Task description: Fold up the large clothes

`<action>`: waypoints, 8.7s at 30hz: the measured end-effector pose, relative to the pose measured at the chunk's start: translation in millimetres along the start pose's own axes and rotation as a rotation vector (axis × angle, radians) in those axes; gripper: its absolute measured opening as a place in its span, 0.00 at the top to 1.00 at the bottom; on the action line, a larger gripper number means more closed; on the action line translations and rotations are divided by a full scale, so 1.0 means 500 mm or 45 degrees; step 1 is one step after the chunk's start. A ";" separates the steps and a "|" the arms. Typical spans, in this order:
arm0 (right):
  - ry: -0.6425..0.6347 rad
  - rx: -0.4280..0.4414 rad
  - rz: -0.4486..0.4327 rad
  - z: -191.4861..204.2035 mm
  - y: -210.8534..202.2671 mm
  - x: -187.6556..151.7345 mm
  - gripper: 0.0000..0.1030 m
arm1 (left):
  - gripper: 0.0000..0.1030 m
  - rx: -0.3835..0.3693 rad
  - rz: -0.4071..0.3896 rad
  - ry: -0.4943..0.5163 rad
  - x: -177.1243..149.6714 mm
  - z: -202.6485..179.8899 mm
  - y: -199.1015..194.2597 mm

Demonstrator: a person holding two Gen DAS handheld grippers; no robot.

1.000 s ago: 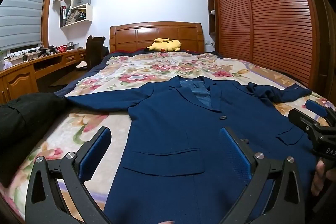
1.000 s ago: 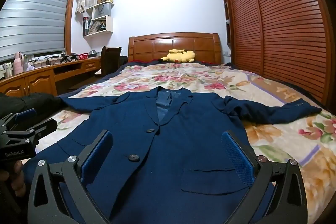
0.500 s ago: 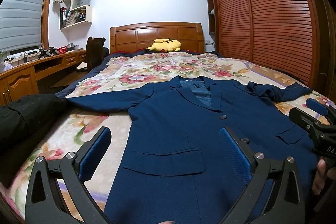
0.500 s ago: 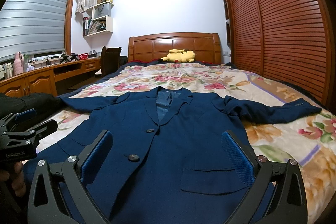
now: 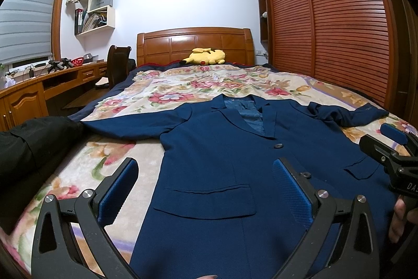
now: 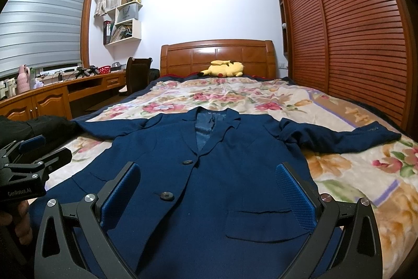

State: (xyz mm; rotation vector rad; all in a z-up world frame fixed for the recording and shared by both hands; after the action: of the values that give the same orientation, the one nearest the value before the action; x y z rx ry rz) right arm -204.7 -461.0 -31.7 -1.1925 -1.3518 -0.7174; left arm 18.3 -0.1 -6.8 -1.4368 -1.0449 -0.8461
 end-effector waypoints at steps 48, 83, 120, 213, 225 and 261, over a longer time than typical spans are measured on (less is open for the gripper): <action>0.002 0.013 0.018 -0.001 0.001 0.006 0.00 | 0.00 0.014 0.022 0.003 0.008 0.036 -0.007; -0.178 0.284 0.096 0.089 0.222 0.116 0.00 | 0.00 0.289 0.234 0.056 0.106 0.285 0.165; -0.202 0.455 0.281 0.122 0.328 0.122 0.00 | 0.37 0.431 0.606 -0.296 0.177 0.494 0.517; -0.244 0.492 0.311 0.098 0.292 0.124 0.00 | 0.80 0.187 0.790 -0.165 0.058 0.440 0.424; -0.231 0.406 0.265 0.013 0.195 0.114 0.00 | 0.89 0.056 0.455 0.004 0.197 0.203 0.273; -0.145 0.246 0.269 -0.042 0.123 0.104 0.00 | 0.20 -0.228 0.274 0.094 0.097 -0.005 0.066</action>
State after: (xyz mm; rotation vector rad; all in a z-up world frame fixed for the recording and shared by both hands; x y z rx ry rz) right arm -132.5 -449.6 7.9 -1.2126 -1.3316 -0.3653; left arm 66.4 4.7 26.8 -1.6234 -0.7574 -0.8451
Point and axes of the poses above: each gripper's, at about its wrist camera, not at the fingertips, and y roughly the way its jaws point, z to its left, x to its top, the point moved 2 cm from there along y, roughly the way its jaws point, and after that the axes turned 9 degrees about -y, right-handed, at the moved point
